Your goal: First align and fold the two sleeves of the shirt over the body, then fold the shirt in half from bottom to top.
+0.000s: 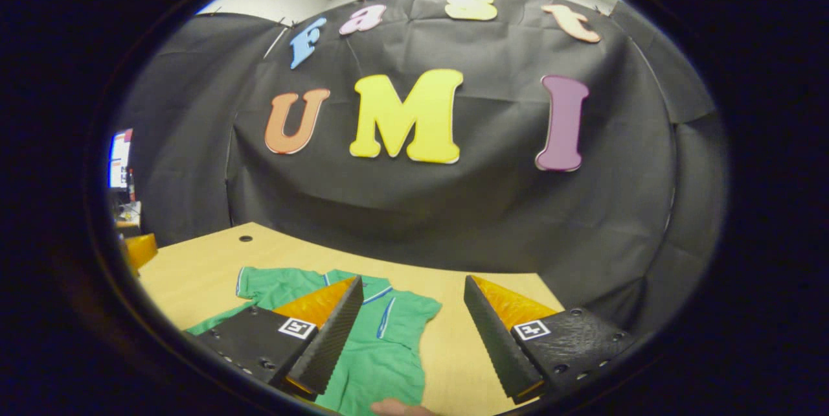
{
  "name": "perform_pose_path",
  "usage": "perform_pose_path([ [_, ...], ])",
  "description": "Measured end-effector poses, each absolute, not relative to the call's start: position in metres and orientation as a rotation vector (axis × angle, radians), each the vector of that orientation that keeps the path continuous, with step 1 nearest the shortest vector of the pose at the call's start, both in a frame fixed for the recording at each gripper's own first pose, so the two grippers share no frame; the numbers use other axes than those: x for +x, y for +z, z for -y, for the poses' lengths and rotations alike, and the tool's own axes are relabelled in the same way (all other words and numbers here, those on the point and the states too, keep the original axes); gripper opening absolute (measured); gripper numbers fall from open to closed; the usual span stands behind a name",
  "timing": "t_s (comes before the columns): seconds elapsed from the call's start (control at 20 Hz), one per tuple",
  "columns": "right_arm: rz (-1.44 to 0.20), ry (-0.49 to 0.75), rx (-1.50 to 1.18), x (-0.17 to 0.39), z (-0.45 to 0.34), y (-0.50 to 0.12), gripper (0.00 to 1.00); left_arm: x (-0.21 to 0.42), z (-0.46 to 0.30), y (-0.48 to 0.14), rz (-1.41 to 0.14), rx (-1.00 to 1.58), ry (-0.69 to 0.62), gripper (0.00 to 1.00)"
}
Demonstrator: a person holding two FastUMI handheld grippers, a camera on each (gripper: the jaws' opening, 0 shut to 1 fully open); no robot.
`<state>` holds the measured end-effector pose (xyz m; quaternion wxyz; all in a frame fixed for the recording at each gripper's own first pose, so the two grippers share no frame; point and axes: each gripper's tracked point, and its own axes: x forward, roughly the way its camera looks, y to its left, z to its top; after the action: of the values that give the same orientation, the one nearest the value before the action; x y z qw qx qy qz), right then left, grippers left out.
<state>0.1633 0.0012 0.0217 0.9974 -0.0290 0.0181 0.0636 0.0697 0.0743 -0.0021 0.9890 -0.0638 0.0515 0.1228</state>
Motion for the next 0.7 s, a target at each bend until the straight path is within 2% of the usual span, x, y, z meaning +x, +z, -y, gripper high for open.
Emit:
perform_pose_path([
  [0.3,0.01,0.165,-0.044,0.071,0.022,0.007,0.95,0.127,-0.11,0.013,-0.115,-0.126,0.301,1.0],
  [0.45,0.015,0.177,-0.035,0.044,0.033,-0.01,0.95,0.169,-0.112,-0.011,-0.185,-0.141,0.287,1.0],
  [0.6,0.021,0.128,-0.034,0.032,0.051,-0.028,0.95,0.212,-0.119,-0.043,-0.246,-0.132,0.276,1.0],
  [0.7,0.012,0.149,-0.021,0.019,0.048,-0.04,0.95,0.237,-0.127,-0.07,-0.286,-0.1,0.291,1.0],
])
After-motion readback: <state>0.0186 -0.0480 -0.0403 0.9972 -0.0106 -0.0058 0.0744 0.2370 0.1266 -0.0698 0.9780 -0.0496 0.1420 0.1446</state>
